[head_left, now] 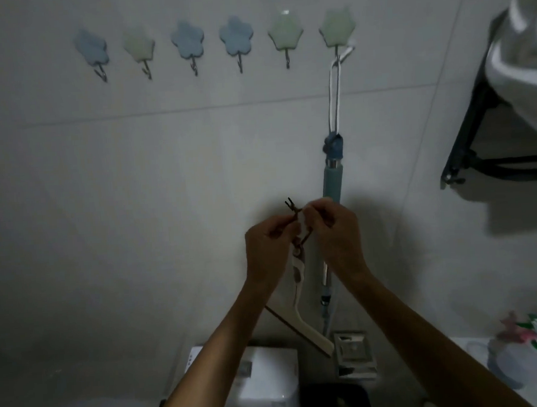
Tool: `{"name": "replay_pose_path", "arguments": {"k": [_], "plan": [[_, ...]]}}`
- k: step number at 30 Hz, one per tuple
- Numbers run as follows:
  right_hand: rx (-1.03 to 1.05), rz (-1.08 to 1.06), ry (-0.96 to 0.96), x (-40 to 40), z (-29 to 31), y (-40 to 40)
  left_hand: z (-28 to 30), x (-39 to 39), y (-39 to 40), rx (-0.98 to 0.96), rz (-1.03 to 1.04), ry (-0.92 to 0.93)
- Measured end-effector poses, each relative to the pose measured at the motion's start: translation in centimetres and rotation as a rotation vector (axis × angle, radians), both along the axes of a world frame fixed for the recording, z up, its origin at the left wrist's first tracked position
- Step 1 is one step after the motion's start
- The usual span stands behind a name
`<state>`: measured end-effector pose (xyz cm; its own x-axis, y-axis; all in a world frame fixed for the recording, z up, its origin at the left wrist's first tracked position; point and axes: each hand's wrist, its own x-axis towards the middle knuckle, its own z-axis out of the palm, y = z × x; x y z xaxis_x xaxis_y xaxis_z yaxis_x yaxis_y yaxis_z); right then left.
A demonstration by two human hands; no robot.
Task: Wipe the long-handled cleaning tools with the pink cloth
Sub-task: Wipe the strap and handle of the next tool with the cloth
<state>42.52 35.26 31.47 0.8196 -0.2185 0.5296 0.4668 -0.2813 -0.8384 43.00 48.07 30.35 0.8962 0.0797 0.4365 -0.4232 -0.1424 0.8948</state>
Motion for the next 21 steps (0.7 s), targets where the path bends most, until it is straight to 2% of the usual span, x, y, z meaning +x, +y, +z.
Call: {"name": "replay_pose_path", "arguments": {"k": [6,9,12,16,21], "plan": [[-0.044,-0.021,-0.139,2.2,3.8,0.3,4.9,1.9,0.1,0.004,0.079,-0.156],[-0.003,0.016,-0.185,2.9,5.7,0.2,7.3,2.8,0.2,-0.074,0.053,-0.12],[0.034,0.027,-0.233,3.6,7.8,0.2,9.0,3.5,-0.1,-0.067,0.037,-0.173],[0.102,-0.052,-0.21,4.3,10.8,0.6,11.5,4.5,-0.7,-0.041,0.045,-0.267],[0.076,-0.096,-0.213,4.7,14.3,0.4,15.6,5.4,-1.4,-0.066,0.078,-0.301]]}}
